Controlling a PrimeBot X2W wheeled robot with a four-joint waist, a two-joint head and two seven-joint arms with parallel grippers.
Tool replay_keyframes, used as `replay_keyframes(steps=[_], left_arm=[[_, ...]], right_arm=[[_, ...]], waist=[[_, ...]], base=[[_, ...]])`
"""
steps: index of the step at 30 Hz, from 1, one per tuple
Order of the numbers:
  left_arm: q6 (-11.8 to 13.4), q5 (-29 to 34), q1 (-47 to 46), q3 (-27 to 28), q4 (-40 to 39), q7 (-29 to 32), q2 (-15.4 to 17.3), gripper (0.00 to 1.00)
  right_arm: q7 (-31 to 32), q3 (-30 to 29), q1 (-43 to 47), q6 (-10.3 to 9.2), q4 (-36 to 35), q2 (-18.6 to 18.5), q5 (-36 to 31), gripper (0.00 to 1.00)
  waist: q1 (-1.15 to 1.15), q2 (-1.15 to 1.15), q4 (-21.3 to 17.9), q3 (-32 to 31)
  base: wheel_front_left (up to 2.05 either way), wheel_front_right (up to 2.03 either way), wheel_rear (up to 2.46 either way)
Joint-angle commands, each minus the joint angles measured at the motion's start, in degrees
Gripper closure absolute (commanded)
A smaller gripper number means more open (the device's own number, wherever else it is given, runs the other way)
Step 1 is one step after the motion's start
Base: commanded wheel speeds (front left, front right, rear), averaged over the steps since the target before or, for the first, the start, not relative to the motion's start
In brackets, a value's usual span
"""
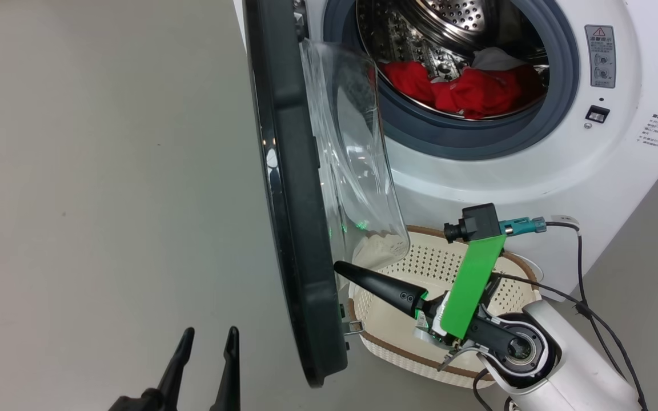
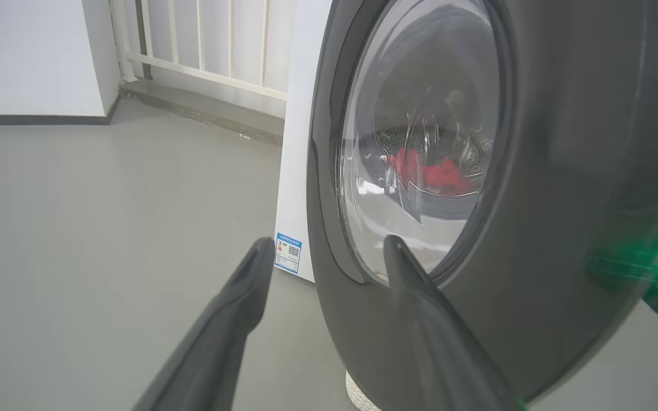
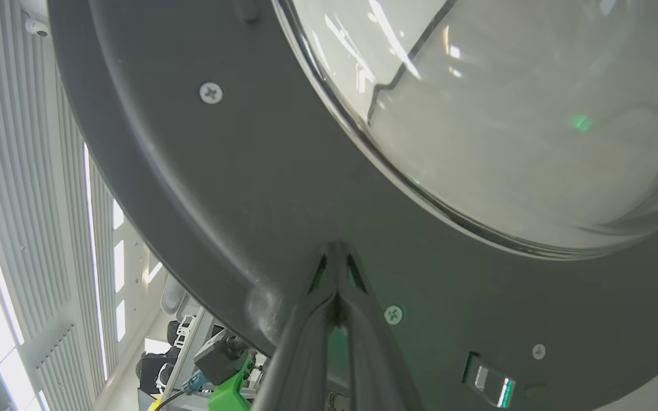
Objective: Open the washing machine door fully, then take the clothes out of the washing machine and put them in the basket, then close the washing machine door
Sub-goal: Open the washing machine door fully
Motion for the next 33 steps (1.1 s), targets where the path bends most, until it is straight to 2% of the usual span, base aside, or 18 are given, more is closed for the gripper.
replay_keyframes(steps=[1,8,9,11,13,14,15,16,33], left_arm=[[0.4,0.6,-0.5,2.1,-1.8,-0.7,0.3,0.0],[0.4,0.7,-0.2,2.7,-2.0,-0.7,0.3,0.0],[0.4,0.7,-0.2,2.7,-2.0,-0.7,0.3,0.0],[0.3,0.8,-0.2,2.7,-1.9,-0.7,0.3,0.0],[0.1,0.8,-0.2,2.6,-1.6,-0.7,0.3,0.0],[0.0,0.8,-0.2,2.5,-1.5,-0.7,0.3,0.0],[-0.1,0.8,-0.3,2.5,-1.4,-0.7,0.3,0.0],[-0.2,0.8,-0.4,2.5,-1.3,-0.7,0.3,0.0],[-0.9,0.8,-0.7,3.3,-0.1,-0.7,0.3,0.0]], right_arm=[[0.5,1.4,0.1,0.45,-1.5,1.7,-0.7,1.0],[0.5,1.9,-0.1,0.45,-1.3,2.2,-0.9,1.0],[0.3,1.8,-0.1,0.45,-1.2,2.2,-1.0,0.96],[-0.2,1.7,0.2,0.45,-1.1,2.1,-1.4,0.69],[-0.7,1.6,0.6,0.45,-1.1,1.7,-1.8,0.53],[-1.1,1.5,0.8,0.45,-1.1,1.5,-1.9,0.38],[-1.4,1.4,1.0,0.45,-1.1,1.3,-2.0,0.11],[-1.6,1.3,1.3,0.45,-1.1,1.1,-2.1,0.0],[-8.0,2.4,4.9,0.45,-0.7,-3.0,-4.6,0.0]], waist=[[0.0,0.0,0.0,0.0],[0.0,0.0,0.1,0.0],[0.0,0.0,0.1,0.0],[0.0,0.0,0.0,-0.2],[0.0,0.0,-0.1,-0.3],[0.0,0.0,-0.2,-0.3],[0.0,0.0,-0.2,-0.4],[0.0,0.0,-0.3,-0.4],[0.0,0.0,-2.2,-0.9]], base=[[0.0,0.0,0.0],[0.0,0.0,0.0],[0.0,0.0,0.0],[0.0,0.0,0.0],[0.0,0.0,0.0],[0.0,0.0,0.0],[0.0,0.0,0.0],[0.0,0.0,0.0],[0.0,0.0,0.0]])
